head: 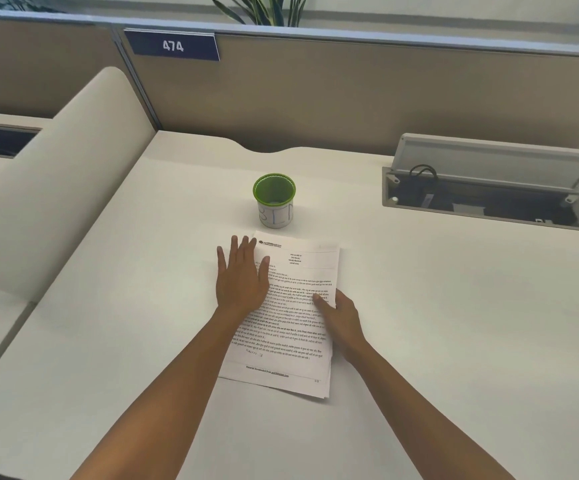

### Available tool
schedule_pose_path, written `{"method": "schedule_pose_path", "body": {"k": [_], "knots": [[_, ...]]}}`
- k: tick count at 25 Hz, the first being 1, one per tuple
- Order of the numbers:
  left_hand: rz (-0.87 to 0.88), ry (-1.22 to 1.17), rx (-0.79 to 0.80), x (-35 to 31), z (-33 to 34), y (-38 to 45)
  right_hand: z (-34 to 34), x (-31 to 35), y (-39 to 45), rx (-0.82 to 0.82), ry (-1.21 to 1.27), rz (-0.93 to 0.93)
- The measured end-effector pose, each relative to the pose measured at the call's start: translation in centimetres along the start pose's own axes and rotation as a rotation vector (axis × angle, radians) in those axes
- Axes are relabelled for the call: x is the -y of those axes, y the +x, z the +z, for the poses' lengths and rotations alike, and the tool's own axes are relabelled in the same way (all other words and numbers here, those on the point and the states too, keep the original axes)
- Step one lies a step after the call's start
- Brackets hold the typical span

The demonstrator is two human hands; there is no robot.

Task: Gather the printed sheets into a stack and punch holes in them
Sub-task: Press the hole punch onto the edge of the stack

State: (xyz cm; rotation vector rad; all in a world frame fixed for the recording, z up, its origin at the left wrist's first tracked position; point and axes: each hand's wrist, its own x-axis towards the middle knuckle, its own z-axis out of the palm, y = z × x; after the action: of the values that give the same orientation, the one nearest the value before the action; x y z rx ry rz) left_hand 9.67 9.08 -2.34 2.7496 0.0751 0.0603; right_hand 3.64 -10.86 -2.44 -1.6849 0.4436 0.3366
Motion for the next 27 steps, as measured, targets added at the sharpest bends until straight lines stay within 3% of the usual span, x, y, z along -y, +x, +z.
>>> {"method": "schedule_pose_path", "body": {"k": [3,21,27], "knots": [[0.033,0.071,0.009,0.6,0.5,0.1,0.0,0.0,0.0,0.004,-0.01,-0.001],[-0.04,-0.405,0.192,3.7,1.4,1.5,0.1,-0.4,-0.1,-0.012,-0.016,-0.024],[-0.031,-0.34,0.2,3.5,1.4,1.5,0.1,-0.3,-0.2,-0.003,-0.009,-0.033]]}}
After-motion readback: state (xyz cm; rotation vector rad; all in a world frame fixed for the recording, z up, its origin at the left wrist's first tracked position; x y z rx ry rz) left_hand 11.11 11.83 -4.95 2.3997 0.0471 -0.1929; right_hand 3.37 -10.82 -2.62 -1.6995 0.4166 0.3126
